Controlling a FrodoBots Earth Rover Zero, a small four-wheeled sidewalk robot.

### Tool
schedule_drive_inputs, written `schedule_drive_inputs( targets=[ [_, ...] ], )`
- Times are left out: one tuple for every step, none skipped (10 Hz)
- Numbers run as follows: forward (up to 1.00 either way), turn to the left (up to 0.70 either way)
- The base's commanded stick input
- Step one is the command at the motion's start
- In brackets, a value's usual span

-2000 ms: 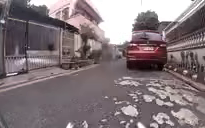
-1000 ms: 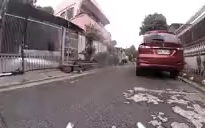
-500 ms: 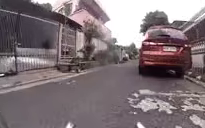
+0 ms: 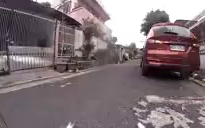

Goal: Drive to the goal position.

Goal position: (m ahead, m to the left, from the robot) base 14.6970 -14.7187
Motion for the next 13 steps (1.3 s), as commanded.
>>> schedule_drive_inputs(
  targets=[
    [0.7,-0.14],
    [0.7,-0.14],
    [0.7,-0.14],
    [0.7,-0.14],
    [0.7,-0.14],
    [0.7,-0.14],
    [0.7,-0.14],
    [0.7,-0.14],
    [0.7,-0.14],
    [0.7,-0.14],
    [0.7,-0.14],
    [0.7,-0.14],
    [0.7,-0.14]
  ],
)
